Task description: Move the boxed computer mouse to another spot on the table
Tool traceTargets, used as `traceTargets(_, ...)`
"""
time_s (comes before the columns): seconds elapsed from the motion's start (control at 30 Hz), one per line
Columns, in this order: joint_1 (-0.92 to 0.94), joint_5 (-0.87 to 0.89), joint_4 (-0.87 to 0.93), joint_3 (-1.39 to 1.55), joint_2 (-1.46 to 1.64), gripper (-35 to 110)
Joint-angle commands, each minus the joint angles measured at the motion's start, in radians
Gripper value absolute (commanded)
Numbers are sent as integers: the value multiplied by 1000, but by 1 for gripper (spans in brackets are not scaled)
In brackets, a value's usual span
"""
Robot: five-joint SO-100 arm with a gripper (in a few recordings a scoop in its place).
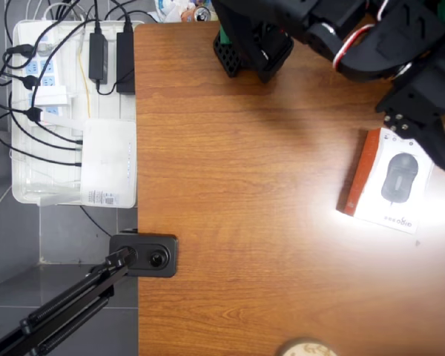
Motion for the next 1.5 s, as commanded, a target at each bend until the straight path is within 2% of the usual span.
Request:
traceTargets(0.0,17,-40,-71,38,-38,61)
traceTargets(0.07,12,-54,-146,55,-103,66)
traceTargets(0.17,0,-92,-74,-23,-209,90)
traceTargets(0.23,-6,-107,-129,-29,-281,102)
traceTargets(0.5,-34,-175,-215,20,-416,103)
traceTargets(0.83,-77,-219,-156,54,-532,103)
traceTargets(1.07,-101,-216,-175,28,-658,103)
traceTargets(1.2,-98,-149,-221,25,-749,104)
traceTargets(1.47,-87,-155,-187,-100,-888,104)
